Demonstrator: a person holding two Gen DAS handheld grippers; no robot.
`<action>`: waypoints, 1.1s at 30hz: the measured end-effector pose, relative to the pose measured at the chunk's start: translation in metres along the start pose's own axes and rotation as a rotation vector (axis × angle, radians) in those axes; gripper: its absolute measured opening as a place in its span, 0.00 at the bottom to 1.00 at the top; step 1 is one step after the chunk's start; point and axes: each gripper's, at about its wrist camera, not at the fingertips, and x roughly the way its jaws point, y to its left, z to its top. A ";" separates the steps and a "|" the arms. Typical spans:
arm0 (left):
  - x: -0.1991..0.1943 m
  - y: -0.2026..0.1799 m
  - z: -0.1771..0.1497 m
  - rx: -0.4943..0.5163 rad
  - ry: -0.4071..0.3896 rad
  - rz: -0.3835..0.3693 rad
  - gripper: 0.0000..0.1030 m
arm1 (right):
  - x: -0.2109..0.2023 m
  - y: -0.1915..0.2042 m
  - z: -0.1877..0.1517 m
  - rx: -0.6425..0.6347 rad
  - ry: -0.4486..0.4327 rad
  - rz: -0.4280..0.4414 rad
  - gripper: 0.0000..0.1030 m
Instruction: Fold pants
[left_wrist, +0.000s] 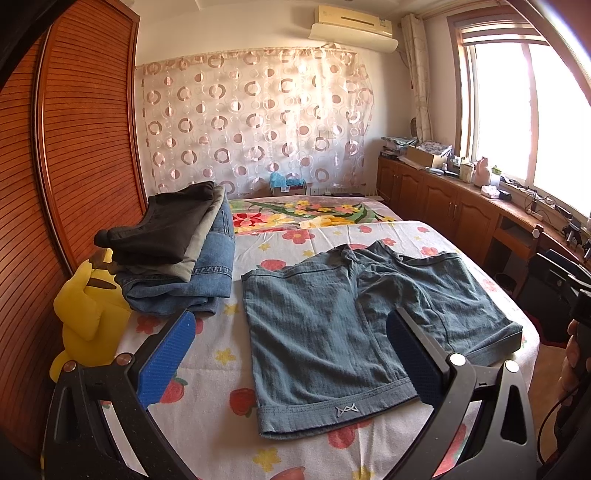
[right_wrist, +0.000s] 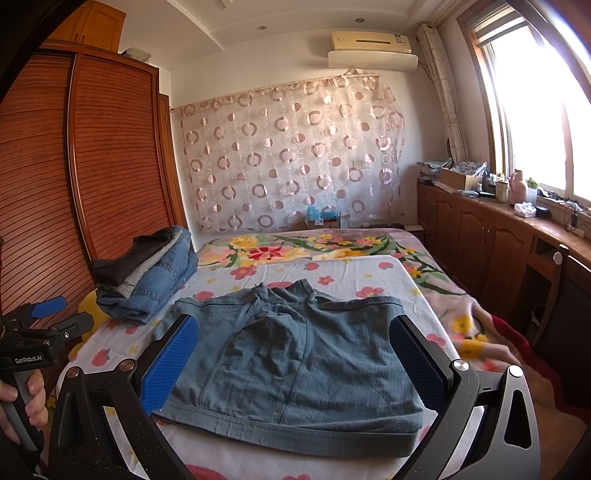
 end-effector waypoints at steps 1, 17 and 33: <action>0.001 0.000 -0.001 -0.001 0.001 -0.002 1.00 | 0.000 0.000 0.000 0.000 0.002 -0.002 1.00; 0.031 0.020 -0.026 -0.022 0.101 0.015 1.00 | 0.005 -0.018 -0.005 -0.009 0.084 -0.006 1.00; 0.050 0.039 -0.050 -0.039 0.192 -0.008 1.00 | 0.012 -0.025 -0.008 -0.037 0.205 -0.007 0.96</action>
